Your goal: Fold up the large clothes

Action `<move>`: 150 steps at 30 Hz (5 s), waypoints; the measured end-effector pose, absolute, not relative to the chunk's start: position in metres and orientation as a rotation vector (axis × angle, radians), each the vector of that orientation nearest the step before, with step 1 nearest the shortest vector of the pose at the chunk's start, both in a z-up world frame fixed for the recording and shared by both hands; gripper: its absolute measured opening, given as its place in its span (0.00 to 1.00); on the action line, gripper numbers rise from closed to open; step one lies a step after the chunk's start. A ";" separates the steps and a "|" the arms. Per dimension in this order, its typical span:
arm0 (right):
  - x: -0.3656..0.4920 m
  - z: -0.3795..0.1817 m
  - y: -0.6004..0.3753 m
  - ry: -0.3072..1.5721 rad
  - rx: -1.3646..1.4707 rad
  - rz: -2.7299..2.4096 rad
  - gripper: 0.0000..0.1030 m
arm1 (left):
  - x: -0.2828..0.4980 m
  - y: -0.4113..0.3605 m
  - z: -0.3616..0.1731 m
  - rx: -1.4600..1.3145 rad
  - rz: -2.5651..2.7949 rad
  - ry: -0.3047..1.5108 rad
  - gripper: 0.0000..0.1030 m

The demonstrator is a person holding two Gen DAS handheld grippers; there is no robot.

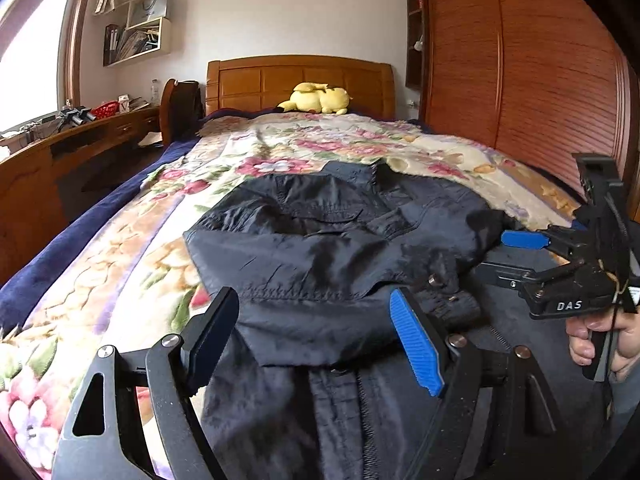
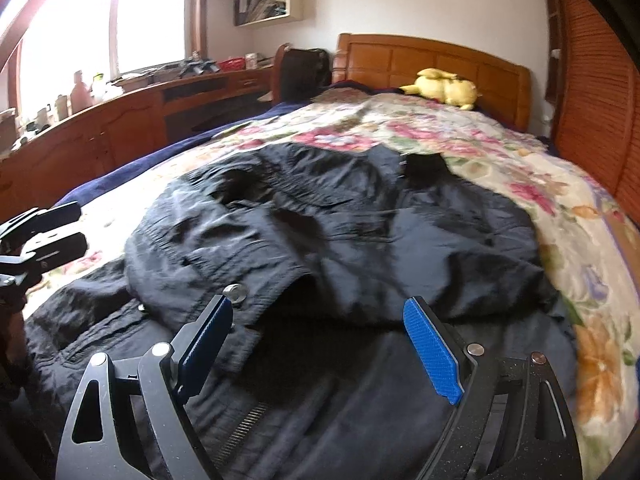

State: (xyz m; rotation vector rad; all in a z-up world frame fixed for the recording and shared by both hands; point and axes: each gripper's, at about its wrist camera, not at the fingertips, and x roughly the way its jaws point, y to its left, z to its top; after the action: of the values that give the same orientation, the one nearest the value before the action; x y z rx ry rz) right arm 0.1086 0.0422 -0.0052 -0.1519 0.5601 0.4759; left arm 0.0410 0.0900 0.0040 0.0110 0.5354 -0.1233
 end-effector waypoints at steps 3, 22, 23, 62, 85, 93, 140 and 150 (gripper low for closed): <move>0.113 -0.011 0.051 0.580 -0.168 0.503 0.86 | 0.043 0.094 -0.004 0.011 -0.118 0.553 0.77; 0.130 -0.036 0.076 0.690 -0.209 0.599 0.34 | 0.035 0.098 -0.013 0.010 -0.118 0.559 0.77; 0.128 -0.036 0.079 0.689 -0.220 0.612 0.29 | 0.035 0.099 -0.013 0.009 -0.118 0.559 0.77; 0.144 -0.044 0.069 0.748 -0.155 0.682 0.54 | 0.034 0.102 -0.016 0.006 -0.113 0.558 0.77; 0.102 0.018 -0.019 0.388 -0.058 0.533 0.08 | 0.033 0.103 -0.018 -0.005 -0.100 0.548 0.77; 0.085 0.047 -0.028 0.286 -0.244 0.331 0.08 | 0.034 0.101 -0.017 0.005 -0.097 0.551 0.77; 0.213 -0.049 -0.154 0.841 -0.071 0.092 0.40 | 0.033 0.109 -0.021 -0.025 -0.140 0.562 0.77; 0.186 -0.039 -0.150 0.693 -0.172 0.092 0.05 | 0.031 0.108 -0.020 -0.029 -0.132 0.551 0.77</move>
State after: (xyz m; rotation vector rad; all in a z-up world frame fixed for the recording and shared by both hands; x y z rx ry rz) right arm 0.1865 -0.1503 -0.0391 -0.1723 0.6934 0.0917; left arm 0.0310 0.1078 -0.0197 -0.0287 0.5507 -0.1323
